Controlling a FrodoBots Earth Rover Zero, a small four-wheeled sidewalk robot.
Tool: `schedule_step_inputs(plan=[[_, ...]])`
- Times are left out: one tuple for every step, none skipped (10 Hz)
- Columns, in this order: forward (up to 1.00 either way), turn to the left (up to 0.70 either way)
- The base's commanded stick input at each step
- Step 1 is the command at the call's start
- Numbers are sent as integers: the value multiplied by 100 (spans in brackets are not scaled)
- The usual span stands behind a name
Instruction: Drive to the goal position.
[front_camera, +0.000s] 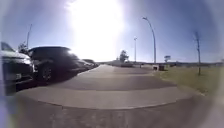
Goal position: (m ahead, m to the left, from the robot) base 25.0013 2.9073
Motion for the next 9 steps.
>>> schedule_step_inputs(plan=[[100, 0], [100, 0], [100, 0], [100, 0], [100, 0], [100, 0], [100, 0], [100, 0], [100, 0]])
